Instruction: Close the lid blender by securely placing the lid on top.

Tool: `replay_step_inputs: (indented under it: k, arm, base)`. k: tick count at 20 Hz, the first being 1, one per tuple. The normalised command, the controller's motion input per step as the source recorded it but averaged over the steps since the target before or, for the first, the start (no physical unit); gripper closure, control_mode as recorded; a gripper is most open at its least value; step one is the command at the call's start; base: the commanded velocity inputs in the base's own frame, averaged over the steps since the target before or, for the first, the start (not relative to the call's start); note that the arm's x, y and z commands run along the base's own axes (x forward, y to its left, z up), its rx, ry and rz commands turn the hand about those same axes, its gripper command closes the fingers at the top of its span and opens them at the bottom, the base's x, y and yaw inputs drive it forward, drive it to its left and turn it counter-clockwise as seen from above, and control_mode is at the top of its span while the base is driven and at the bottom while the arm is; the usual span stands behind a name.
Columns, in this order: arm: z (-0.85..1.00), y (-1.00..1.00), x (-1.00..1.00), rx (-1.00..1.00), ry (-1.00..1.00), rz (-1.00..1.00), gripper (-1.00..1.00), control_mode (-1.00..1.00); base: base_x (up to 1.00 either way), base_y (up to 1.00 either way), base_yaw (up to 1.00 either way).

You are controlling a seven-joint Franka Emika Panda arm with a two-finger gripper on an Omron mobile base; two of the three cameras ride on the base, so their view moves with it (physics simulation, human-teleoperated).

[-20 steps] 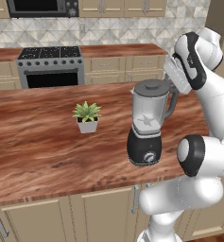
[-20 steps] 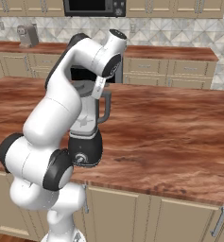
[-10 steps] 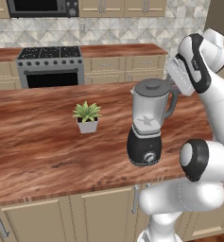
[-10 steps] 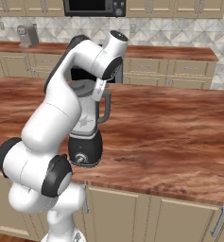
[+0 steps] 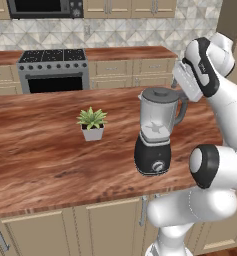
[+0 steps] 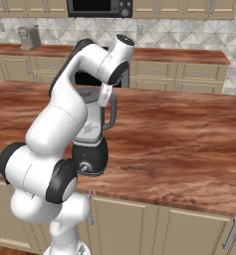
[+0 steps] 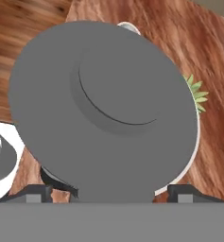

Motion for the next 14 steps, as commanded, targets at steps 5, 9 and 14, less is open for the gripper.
replay_step_inputs:
  k: [5,9,14]
  arm:
    - [0.13,0.0,-0.08,0.0,-0.04,0.05,-1.0,-1.0]
    - [0.22,0.11,-0.36,0.0,-0.03,0.04,-1.0,-1.0]
    - [0.08,0.21,-0.59,0.0,-0.08,0.03,-1.0,-1.0]
  base:
    - [0.0,0.0,0.0]
    - [0.0,0.0,0.0]
    - [0.0,0.0,0.0]
